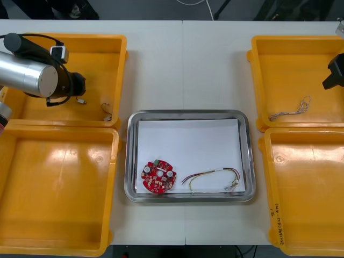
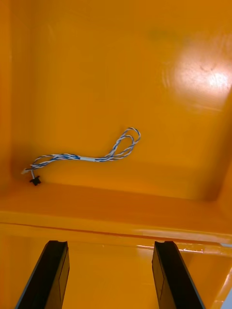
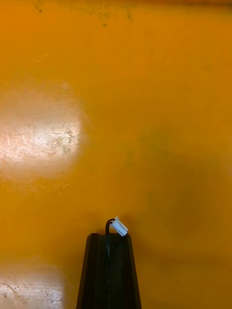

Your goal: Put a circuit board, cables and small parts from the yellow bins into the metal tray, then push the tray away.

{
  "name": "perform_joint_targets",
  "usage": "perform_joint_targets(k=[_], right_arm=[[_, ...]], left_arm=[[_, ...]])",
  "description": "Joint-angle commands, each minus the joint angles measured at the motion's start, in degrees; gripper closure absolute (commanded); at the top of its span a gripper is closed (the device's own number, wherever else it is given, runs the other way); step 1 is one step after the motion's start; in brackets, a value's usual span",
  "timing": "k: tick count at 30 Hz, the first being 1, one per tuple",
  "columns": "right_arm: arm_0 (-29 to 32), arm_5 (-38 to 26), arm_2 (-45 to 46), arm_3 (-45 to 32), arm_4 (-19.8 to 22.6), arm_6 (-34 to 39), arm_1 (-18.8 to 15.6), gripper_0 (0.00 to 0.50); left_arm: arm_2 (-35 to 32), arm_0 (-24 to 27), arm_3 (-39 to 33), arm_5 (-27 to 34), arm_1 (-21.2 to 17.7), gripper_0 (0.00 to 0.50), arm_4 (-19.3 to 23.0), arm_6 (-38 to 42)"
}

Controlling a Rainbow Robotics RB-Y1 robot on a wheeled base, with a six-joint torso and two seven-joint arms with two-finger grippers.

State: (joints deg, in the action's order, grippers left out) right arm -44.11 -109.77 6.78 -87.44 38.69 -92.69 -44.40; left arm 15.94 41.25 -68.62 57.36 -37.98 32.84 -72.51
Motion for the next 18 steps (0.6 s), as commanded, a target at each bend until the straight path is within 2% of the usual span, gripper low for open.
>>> perform_joint_targets(k=[1, 4, 8, 9, 10, 11, 12, 13, 15, 18], right_arm=[[-2.7, -0.2, 2.0, 1.6, -2.5, 3.7, -1.5, 0.0], [-2.7, -0.2, 1.9, 3.6, -3.1, 5.9, -1.0, 0.0], [-2.7, 2.8, 2.0, 6.2, -2.7, 10.1, 0.0, 0.0], [-2.7, 3.6, 1.9, 6.9, -2.7, 10.8, 0.1, 0.0], [-2.7, 4.4, 1.9, 7.4, -2.9, 11.7, 0.4, 0.0], [-2.7, 4.6, 2.0, 7.6, -2.9, 12.0, 0.5, 0.0], [-2.7, 5.2, 1.9, 8.0, -3.0, 13.0, 0.7, 0.0], [-2.7, 5.5, 1.9, 8.4, -3.0, 14.3, 1.0, 0.0], [-2.7, 6.0, 1.9, 8.8, -3.2, 16.3, 1.2, 0.0], [-2.6, 6.1, 1.9, 8.9, -3.4, 18.9, 1.4, 0.0]], left_arm=[[-1.5, 2.6, -0.2, -0.8, 0.8, 0.5, -0.5, -6.2], [-1.5, 2.8, -0.3, -0.8, 0.8, 0.5, -0.3, -6.2], [-1.6, 2.8, -0.3, -0.8, 0.8, 0.495, 0.2, -6.2], [-1.6, 2.9, -0.3, -0.8, 0.8, 0.464, 0.4, -6.2], [-1.5, 2.9, -0.2, -0.8, 0.8, 0.384, 0.5, -6.2], [-1.5, 2.9, -0.3, -0.8, 0.8, 0.337, 0.5, -6.2], [-1.5, 2.9, -0.2, -0.8, 0.8, 0.22, 0.5, -6.2], [-1.5, 2.9, -0.3, -0.8, 0.8, 0.148, 0.5, -6.2], [-1.6, 3.0, -0.2, -0.8, 0.8, 0.072, 0.5, -6.1], [-1.6, 3.1, -0.3, -0.3, 0.8, 0.001, 0.5, -6.2]])
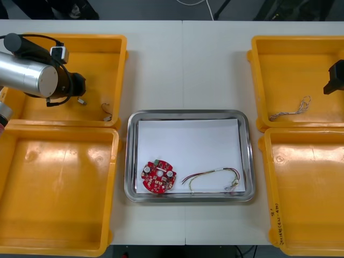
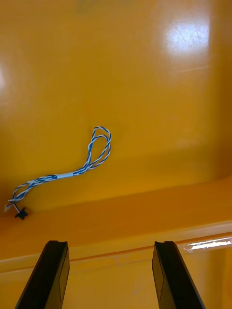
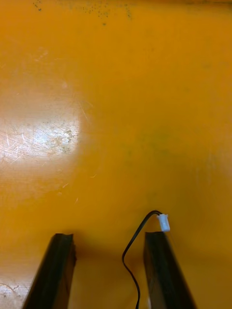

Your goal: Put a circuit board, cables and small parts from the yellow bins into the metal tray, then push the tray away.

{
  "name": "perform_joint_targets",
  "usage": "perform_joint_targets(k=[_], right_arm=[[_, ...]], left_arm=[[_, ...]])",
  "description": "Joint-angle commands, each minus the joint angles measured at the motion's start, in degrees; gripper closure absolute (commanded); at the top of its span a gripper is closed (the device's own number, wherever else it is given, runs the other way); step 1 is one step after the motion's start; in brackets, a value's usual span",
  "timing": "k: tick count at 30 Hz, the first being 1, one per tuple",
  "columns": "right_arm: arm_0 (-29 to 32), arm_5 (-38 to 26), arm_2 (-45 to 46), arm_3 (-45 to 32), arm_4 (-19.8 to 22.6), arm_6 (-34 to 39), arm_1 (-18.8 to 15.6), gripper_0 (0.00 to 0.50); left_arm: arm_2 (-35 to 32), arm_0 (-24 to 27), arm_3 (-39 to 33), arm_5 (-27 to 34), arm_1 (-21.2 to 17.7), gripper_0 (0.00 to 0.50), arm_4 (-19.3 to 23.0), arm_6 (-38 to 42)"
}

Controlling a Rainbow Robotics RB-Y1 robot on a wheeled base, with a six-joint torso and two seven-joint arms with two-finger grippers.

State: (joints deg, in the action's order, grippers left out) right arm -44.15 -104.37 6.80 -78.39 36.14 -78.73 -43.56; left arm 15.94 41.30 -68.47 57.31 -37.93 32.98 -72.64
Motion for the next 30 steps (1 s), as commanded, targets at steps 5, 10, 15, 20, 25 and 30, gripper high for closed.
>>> perform_joint_targets(k=[5, 10, 15, 20, 25, 30], right_arm=[[-2.7, 1.1, 1.9, -0.2, -0.7, 6.8, 0.6, 0.0], [-2.6, 2.6, 1.0, 0.9, -1.1, 7.1, 1.5, 0.0], [-2.6, 5.6, -1.4, 1.9, -0.9, 7.1, 2.2, 0.0], [-2.6, 10.0, -4.4, 3.2, -1.2, 6.9, 2.2, 0.0], [-2.6, 14.8, -4.5, 6.2, -1.1, 5.9, 2.2, 0.0], [-2.6, 18.7, -4.9, 8.9, -1.9, 4.6, 2.3, 0.0]], left_arm=[[-2.5, 4.6, -0.4, 4.7, 0.8, 0.0, 0.5, -6.0], [-4.3, 5.9, -0.4, 8.9, 0.8, 0.0, 1.7, -6.3], [-5.7, 7.7, -0.5, 12.9, 0.6, 0.0, 2.4, -6.3], [-6.3, 10.1, -0.7, 18.2, 0.0, 0.0, 2.7, -6.1], [-8.0, 12.0, -0.9, 24.8, -0.4, 0.0, 3.3, -6.3], [-9.2, 12.6, -1.9, 30.8, -0.7, 0.0, 3.8, -6.1]])
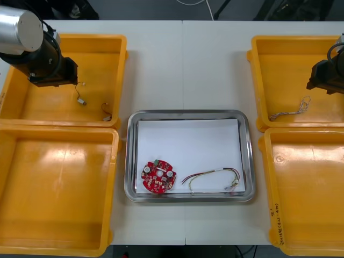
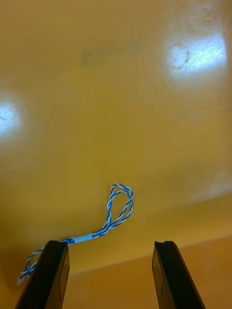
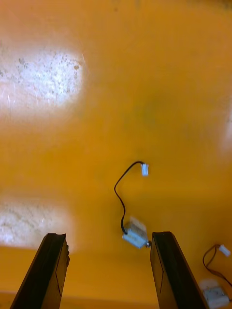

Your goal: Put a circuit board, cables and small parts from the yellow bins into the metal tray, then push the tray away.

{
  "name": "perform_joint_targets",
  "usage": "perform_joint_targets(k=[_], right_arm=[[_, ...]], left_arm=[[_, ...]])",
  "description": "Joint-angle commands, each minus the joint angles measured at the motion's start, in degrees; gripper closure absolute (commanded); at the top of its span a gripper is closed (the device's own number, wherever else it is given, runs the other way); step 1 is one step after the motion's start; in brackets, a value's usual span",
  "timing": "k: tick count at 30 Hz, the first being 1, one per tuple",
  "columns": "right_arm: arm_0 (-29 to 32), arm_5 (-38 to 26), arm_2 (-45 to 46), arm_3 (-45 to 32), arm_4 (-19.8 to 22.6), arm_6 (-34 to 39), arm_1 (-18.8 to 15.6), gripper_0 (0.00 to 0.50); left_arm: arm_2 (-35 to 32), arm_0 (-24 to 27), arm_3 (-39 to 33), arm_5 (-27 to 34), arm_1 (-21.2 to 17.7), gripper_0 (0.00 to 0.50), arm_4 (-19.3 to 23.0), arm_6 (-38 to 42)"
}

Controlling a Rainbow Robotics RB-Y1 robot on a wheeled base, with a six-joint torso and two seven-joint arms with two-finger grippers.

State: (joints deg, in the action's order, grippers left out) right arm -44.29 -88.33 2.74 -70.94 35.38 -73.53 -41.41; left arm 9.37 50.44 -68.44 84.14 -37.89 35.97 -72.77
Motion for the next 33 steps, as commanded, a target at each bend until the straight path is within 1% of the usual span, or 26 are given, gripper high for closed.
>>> perform_joint_targets(k=[1, 4, 10, 12, 16, 23, 33], right_arm=[[-2.5, 3.5, -0.9, 1.9, -1.4, -0.8, 0.0, 0.0], [-2.5, 5.4, -1.2, 3.3, -1.7, -1.4, 0.0, 0.0], [-2.5, 9.8, -1.5, 6.1, -1.5, -2.2, 0.5, 0.0], [-2.5, 11.5, -1.5, 7.0, -1.4, -2.4, 0.9, 0.0], [-2.5, 13.1, -1.6, 8.2, -1.5, -2.4, 1.3, 0.0], [-2.5, 15.3, -2.3, 9.9, -1.5, -2.8, 1.8, 0.0], [-2.5, 17.7, -3.9, 13.4, -1.1, -3.4, 2.6, 0.0]], left_arm=[[-3.0, 3.4, -2.2, 5.1, -1.0, 0.0, 0.9, -5.9], [-3.4, 3.4, -2.2, 6.7, -1.0, 0.0, 1.3, -5.8], [-3.3, 3.4, -1.7, 6.6, -0.3, 0.0, 1.5, -5.1], [-3.3, 3.4, -1.4, 5.8, 0.4, 0.0, 1.4, -4.8], [-3.0, 3.4, -0.1, 3.6, 1.4, 0.0, 1.3, -4.6], [-0.3, 3.5, 4.0, -3.8, 3.2, 0.0, 1.6, -4.8], [2.1, 3.1, 5.3, -4.0, 4.0, 0.0, 2.2, -4.6]])
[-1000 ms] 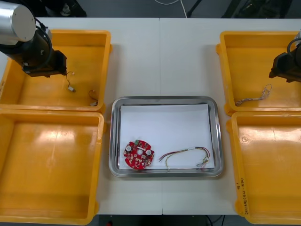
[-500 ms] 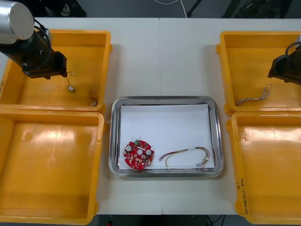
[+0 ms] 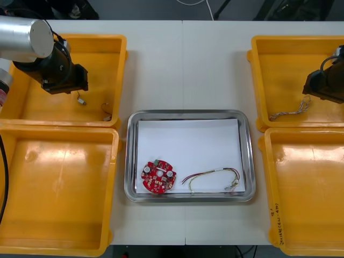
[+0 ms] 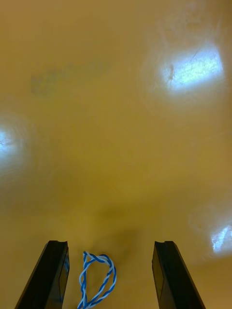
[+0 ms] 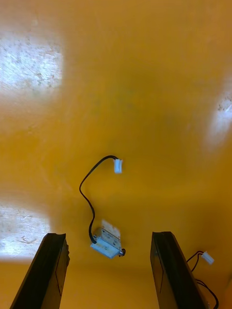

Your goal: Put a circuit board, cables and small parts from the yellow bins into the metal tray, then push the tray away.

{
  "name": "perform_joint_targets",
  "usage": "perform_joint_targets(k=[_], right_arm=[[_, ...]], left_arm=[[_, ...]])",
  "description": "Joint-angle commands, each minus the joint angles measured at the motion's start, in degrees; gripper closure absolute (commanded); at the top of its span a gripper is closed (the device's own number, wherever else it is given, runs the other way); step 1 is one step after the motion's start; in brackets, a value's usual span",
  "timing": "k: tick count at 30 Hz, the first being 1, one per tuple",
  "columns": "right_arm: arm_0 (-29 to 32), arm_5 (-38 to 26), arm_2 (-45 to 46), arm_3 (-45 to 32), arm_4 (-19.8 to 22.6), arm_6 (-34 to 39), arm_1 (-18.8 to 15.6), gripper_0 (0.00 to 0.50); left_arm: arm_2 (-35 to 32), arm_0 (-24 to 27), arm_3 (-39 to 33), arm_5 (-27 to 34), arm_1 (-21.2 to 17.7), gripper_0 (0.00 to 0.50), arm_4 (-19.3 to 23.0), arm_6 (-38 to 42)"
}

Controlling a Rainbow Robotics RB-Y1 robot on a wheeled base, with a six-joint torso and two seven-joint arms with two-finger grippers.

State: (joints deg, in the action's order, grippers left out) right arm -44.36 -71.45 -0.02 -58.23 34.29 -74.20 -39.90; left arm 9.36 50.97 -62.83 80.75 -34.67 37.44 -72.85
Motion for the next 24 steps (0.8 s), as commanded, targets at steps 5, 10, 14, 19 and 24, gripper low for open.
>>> perform_joint_targets(k=[5, 10, 14, 19, 24], right_arm=[[-2.4, 1.1, -1.1, 1.4, 0.1, -2.4, 1.7, 0.0], [-1.0, 3.1, -1.2, 1.4, 0.5, -2.6, 1.9, 0.0], [-0.6, 3.4, -1.1, 1.4, 0.7, -2.8, 1.9, 0.0], [-0.7, 3.4, -1.0, 1.4, 0.7, -3.0, 1.9, 0.044], [-0.6, 3.3, -0.9, 1.4, 0.8, -3.3, 1.8, 0.416]], left_arm=[[2.2, 1.1, -0.4, -1.8, 0.7, 0.0, 1.3, -4.9], [2.2, -0.2, -0.3, -3.6, 0.7, 0.0, 1.8, -5.6], [2.2, -1.1, -0.4, -4.7, 0.7, 0.0, 1.9, -6.1], [2.2, -2.3, -0.4, -5.5, 0.7, 0.0, 2.3, -6.7], [2.2, -3.0, -0.5, -6.0, 0.7, 0.0, 2.4, -7.1]])
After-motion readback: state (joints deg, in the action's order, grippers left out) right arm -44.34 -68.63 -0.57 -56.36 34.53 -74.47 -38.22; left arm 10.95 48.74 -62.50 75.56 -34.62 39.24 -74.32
